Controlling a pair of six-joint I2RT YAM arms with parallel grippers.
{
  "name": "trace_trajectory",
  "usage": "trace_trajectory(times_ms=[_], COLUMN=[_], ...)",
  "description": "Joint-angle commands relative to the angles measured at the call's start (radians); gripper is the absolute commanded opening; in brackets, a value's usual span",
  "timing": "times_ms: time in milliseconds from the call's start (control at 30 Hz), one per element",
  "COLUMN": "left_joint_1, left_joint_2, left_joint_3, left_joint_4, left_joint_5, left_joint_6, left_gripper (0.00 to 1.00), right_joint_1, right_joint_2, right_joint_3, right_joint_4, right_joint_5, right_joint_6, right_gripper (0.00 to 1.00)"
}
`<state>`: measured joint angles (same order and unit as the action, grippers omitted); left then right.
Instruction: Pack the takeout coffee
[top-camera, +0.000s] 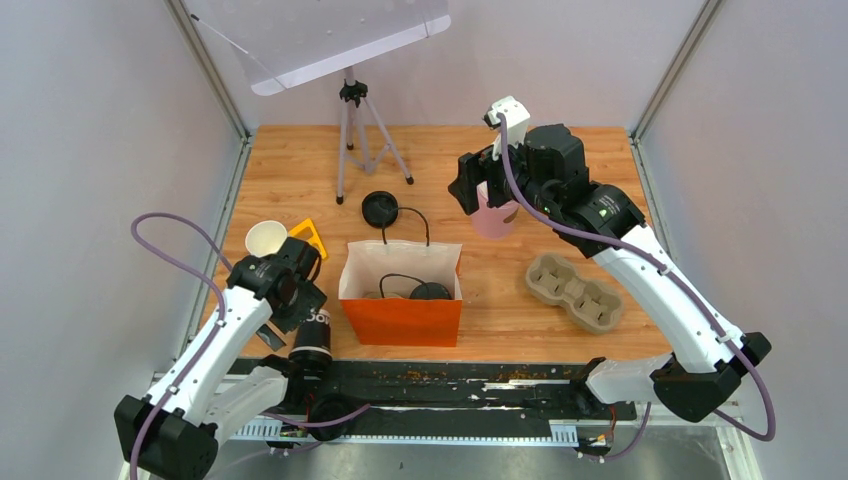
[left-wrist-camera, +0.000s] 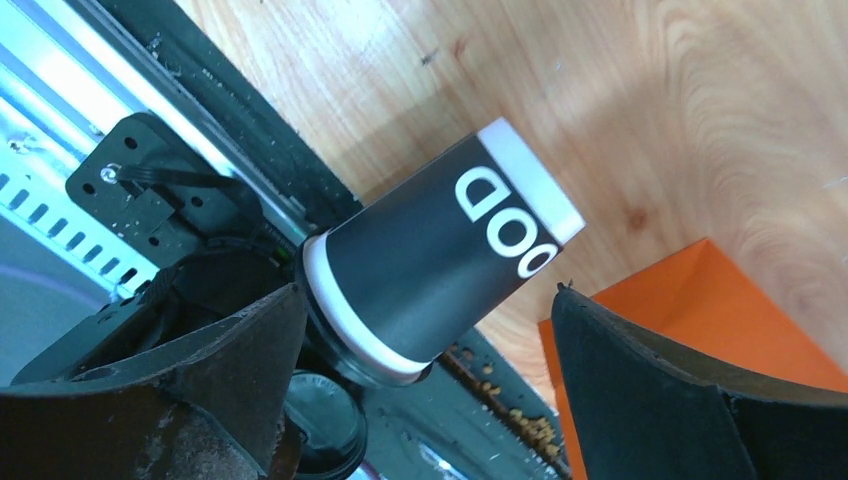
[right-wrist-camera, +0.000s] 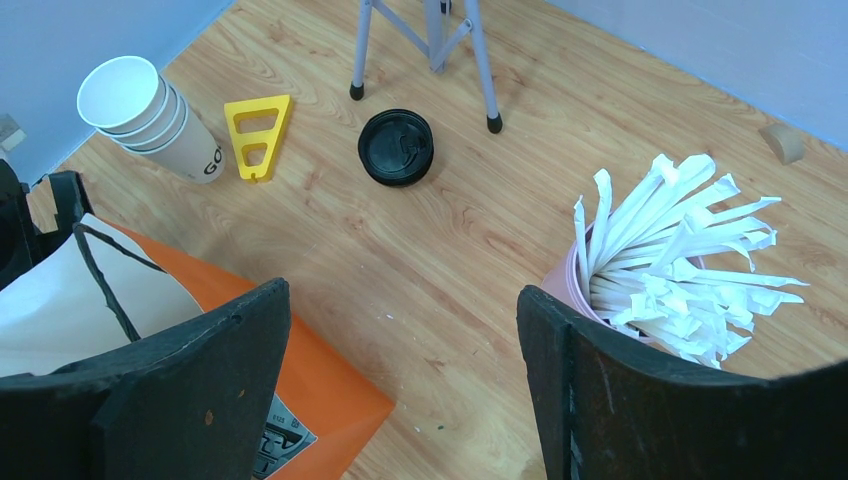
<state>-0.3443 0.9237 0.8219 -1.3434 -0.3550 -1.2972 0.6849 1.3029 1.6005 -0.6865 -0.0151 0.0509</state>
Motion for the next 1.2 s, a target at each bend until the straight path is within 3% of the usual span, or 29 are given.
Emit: trace_trajectory(times_ms=[0, 300, 733, 1000, 1167], left_joint_1=[0.005, 0.005, 0.005, 0.005, 0.005], left_joint_2=[0.018, 0.074, -0.104, -0.074, -0.021], left_joint_3=[-0.004, 0.033, -0.095, -0.093, -0.014], left_joint_4=[-0.054, -0.189, 0.093, 0.238, 0.222], left_joint_5=[0.086, 0.15, 0.208, 0.139, 0.08], left_joint_6=[0.056, 0.017, -0.073, -0.082, -0.058], left_gripper=[1.0, 1.0, 0.99, 0.97, 0.97], right_joint_1=[0.002, 0.002, 0.003, 0.003, 0.004], right_joint_2=[-0.011, -0.027, -0.055, -0.058, -0.06], right_joint_3=[0.021, -0.007, -0.022, -0.02, -0.022], right_joint_4=[0.044, 0.062, 0.059, 0.058, 0.051], right_joint_5=[0.014, 0.015, 0.051, 0.05, 0.053], right_joint_6=[-0.004, 0.017, 0.026, 0.032, 0.031], right_gripper=[0.83, 0.83, 0.83, 0.83, 0.83])
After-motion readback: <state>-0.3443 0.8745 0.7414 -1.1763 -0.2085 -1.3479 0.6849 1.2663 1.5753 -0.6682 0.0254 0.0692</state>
